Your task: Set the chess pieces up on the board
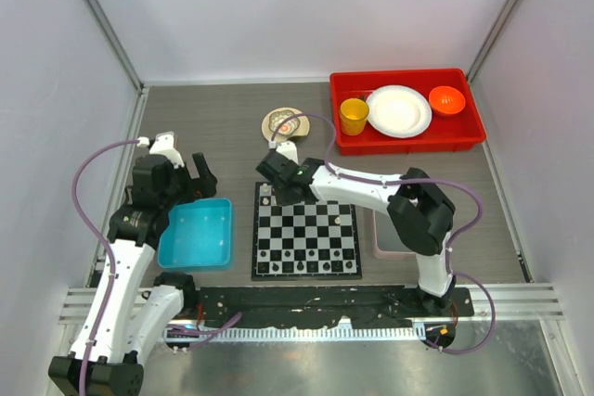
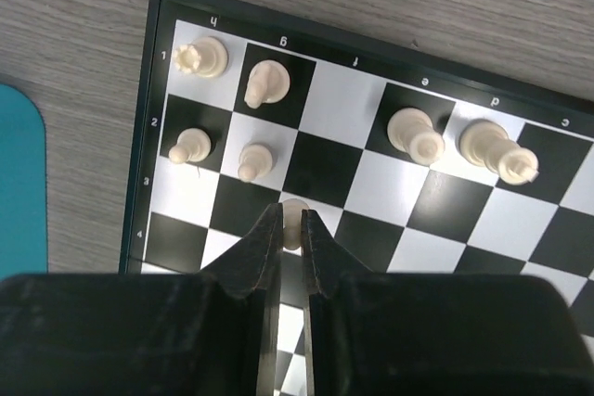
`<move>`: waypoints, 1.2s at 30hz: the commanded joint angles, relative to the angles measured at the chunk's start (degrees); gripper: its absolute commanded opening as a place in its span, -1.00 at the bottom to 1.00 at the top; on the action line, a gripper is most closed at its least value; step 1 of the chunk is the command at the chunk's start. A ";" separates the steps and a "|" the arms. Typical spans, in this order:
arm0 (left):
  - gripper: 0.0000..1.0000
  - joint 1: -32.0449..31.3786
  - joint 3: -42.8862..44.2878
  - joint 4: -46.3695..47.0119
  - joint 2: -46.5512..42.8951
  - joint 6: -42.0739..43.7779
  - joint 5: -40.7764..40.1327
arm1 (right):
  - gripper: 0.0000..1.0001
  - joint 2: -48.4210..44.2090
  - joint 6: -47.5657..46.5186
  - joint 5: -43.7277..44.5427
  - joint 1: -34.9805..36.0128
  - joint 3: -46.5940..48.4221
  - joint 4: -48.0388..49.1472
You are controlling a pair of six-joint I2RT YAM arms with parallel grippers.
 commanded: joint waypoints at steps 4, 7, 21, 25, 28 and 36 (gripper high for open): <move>0.99 -0.09 -0.23 1.82 -0.57 0.04 0.94 | -0.99 2.48 -2.05 2.67 0.12 4.27 -1.04; 1.00 -0.01 -0.23 1.73 -0.58 0.13 0.85 | -0.99 3.01 -2.05 3.20 -0.32 4.45 -1.30; 0.99 -0.09 -0.23 1.82 -0.57 0.13 0.94 | -0.99 5.03 -2.32 2.85 -1.29 5.06 -1.30; 0.99 -0.09 -0.23 1.90 -0.58 0.13 0.94 | -0.99 5.12 -2.32 2.76 -1.47 4.89 -1.30; 1.00 -0.09 -0.23 1.82 -0.58 0.13 1.02 | -0.97 5.30 -2.32 2.67 -1.56 4.89 -1.22; 0.99 -0.18 -0.23 1.82 -0.49 0.13 0.94 | -0.67 5.38 -2.41 2.24 -1.91 4.80 -0.95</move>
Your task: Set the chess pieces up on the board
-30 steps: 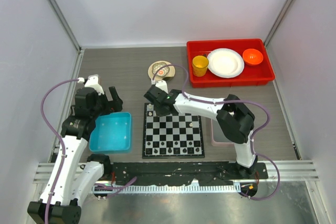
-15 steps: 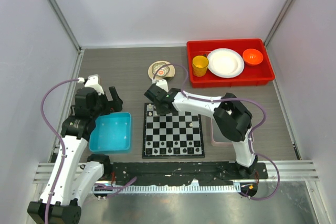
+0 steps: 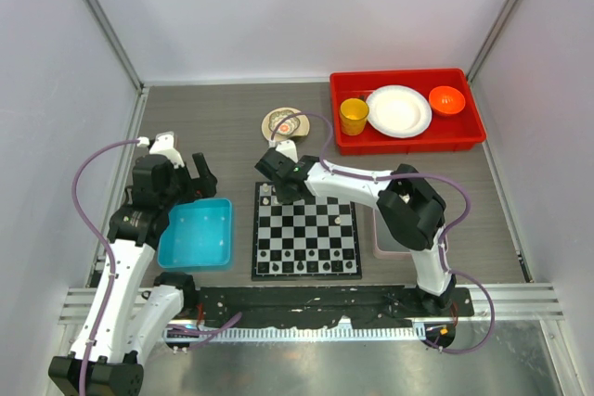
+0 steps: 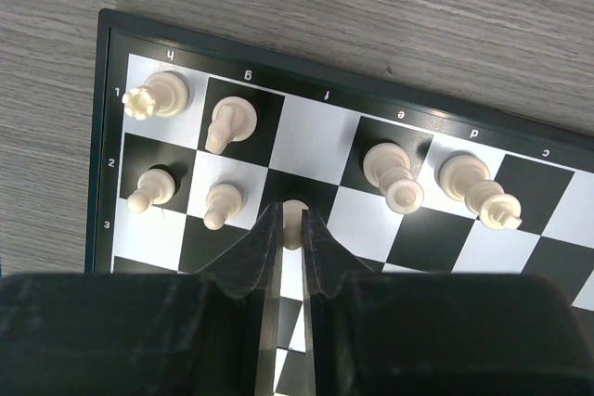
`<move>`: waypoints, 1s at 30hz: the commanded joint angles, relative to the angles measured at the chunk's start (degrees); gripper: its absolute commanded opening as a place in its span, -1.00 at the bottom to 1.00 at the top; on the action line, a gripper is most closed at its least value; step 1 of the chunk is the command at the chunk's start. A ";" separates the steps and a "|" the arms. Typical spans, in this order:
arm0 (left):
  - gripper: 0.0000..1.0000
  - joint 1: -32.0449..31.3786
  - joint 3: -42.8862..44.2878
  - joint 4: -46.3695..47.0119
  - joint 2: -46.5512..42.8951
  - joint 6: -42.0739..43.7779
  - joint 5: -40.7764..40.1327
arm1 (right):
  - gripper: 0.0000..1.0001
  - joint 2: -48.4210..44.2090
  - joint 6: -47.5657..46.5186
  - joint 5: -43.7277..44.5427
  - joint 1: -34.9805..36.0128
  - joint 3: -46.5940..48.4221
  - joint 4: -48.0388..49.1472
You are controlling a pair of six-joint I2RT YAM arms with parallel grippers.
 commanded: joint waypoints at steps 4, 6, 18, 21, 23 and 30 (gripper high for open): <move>0.99 -0.09 -0.23 1.90 -0.58 0.15 0.91 | -0.52 -0.06 -1.01 0.42 -0.53 1.54 0.58; 0.99 -0.09 -0.31 1.82 -0.57 0.15 0.91 | -0.47 -0.32 -1.01 0.33 -0.53 1.54 0.76; 0.99 -0.09 -0.31 1.73 -0.66 0.15 0.74 | -0.42 -3.13 -1.36 -0.37 -0.88 2.24 0.76; 0.99 -0.09 -0.31 1.73 -0.58 0.15 0.83 | -0.42 -5.50 -1.27 0.07 -0.88 1.46 -0.03; 0.99 -0.09 -0.23 1.73 -0.66 0.15 0.91 | -0.42 -8.23 -1.62 0.25 -0.88 0.32 -0.12; 0.99 -0.09 -0.23 1.73 -0.66 0.15 0.74 | -0.35 -16.49 -2.50 -1.16 -0.88 -3.73 1.11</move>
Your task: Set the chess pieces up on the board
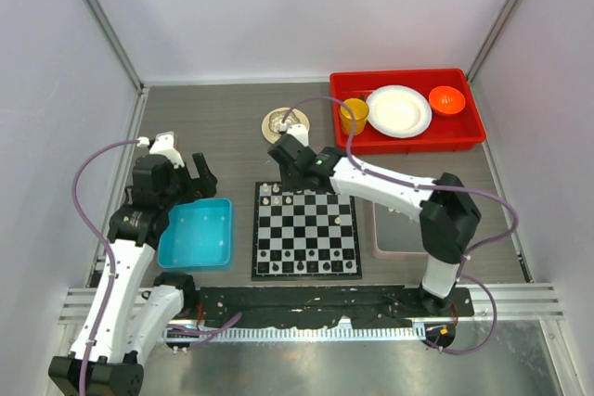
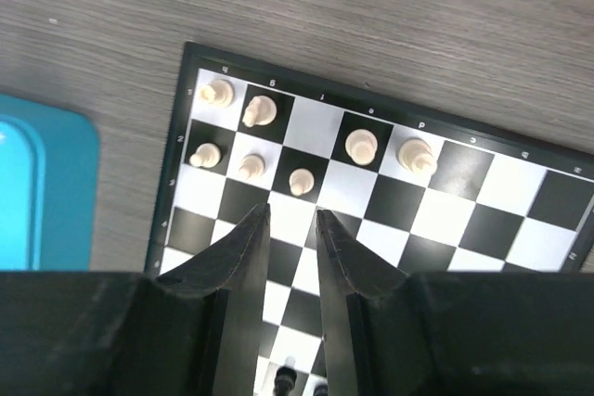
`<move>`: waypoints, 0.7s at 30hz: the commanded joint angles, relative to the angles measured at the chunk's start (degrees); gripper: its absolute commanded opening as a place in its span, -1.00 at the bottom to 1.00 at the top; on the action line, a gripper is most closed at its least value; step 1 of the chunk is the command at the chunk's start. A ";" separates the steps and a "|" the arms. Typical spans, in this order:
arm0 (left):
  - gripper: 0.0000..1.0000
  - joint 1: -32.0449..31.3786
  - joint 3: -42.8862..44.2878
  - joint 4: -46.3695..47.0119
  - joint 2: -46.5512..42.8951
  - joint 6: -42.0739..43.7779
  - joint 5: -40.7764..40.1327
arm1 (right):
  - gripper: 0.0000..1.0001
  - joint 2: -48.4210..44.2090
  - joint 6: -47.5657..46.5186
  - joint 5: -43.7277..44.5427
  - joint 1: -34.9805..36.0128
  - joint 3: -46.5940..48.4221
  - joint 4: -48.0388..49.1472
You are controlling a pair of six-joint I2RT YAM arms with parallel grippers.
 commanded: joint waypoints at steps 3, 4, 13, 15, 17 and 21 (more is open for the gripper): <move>0.99 -0.09 -0.23 1.82 -0.66 0.13 0.85 | -0.33 -10.41 -0.12 1.83 -0.07 -4.53 -0.12; 1.00 -0.09 -0.23 1.73 -0.66 0.13 0.76 | -0.33 -11.20 0.32 2.71 -0.07 -6.36 -1.34; 0.99 -0.09 -0.31 1.82 -0.40 0.04 1.11 | -0.32 -22.01 5.59 2.82 -4.37 -22.79 -3.29; 0.99 -0.18 -0.31 1.90 -0.40 0.13 1.11 | -0.32 -23.16 5.86 2.20 -4.99 -24.30 -3.20; 0.99 -0.09 -0.23 1.82 -0.40 0.04 1.20 | -0.30 -24.21 6.03 1.15 -5.00 -25.71 -3.20; 0.99 -0.09 -0.23 1.82 -0.31 0.13 1.11 | -0.15 -24.39 6.21 -0.09 -5.00 -27.29 -3.20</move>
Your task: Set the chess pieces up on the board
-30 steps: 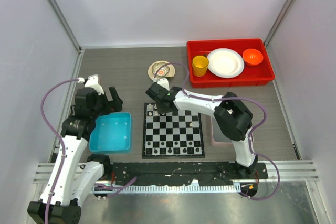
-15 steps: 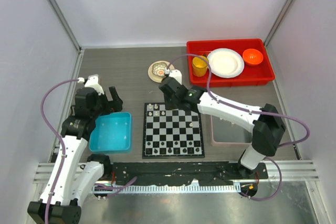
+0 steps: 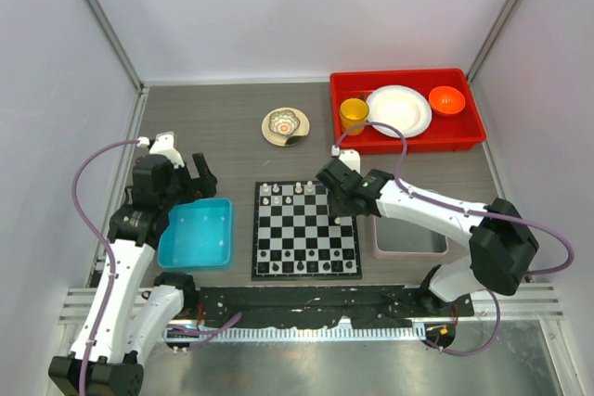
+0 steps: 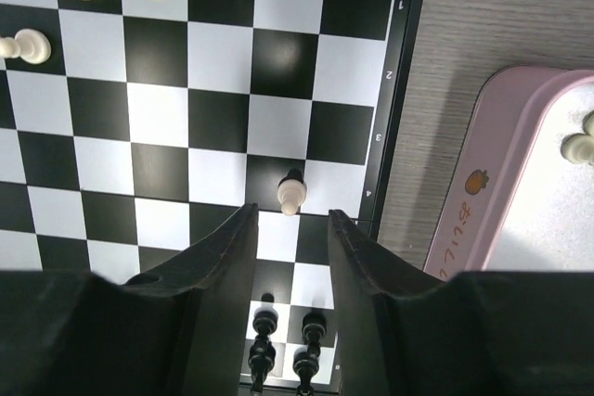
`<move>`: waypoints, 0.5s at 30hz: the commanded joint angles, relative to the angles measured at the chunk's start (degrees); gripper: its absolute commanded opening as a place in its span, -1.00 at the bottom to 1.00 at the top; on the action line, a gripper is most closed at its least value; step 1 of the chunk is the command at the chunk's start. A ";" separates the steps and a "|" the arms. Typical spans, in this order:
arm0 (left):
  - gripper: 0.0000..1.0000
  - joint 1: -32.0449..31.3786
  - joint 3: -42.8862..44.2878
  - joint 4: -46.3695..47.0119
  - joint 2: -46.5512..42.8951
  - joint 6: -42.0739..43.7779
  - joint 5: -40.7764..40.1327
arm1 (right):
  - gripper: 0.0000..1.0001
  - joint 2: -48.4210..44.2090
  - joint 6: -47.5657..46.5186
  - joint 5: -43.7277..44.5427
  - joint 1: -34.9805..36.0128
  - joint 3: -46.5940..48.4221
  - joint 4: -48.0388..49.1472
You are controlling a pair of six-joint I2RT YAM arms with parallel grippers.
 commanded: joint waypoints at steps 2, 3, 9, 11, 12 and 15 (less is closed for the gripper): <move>1.00 -0.18 -0.23 1.79 -0.22 0.15 1.09 | -0.14 -2.14 1.95 -1.40 0.38 -1.37 1.21; 0.99 -0.09 -0.23 1.79 -0.14 0.15 1.18 | -0.14 -1.97 2.04 -1.58 0.29 -1.64 1.56; 0.99 -0.09 -0.23 1.71 -0.05 0.15 1.09 | -0.18 -0.12 2.21 -2.72 0.21 -3.40 4.20; 0.99 -0.09 -0.23 1.71 -0.14 0.06 1.09 | -0.21 0.32 2.13 -2.98 0.03 -3.66 4.82; 0.99 -0.09 -0.23 1.79 -0.22 0.15 1.18 | -0.21 0.84 2.04 -2.98 0.03 -3.58 4.99; 0.99 -0.09 -0.23 1.71 -0.22 0.15 1.18 | -0.23 1.64 1.86 -3.42 -0.15 -3.93 5.96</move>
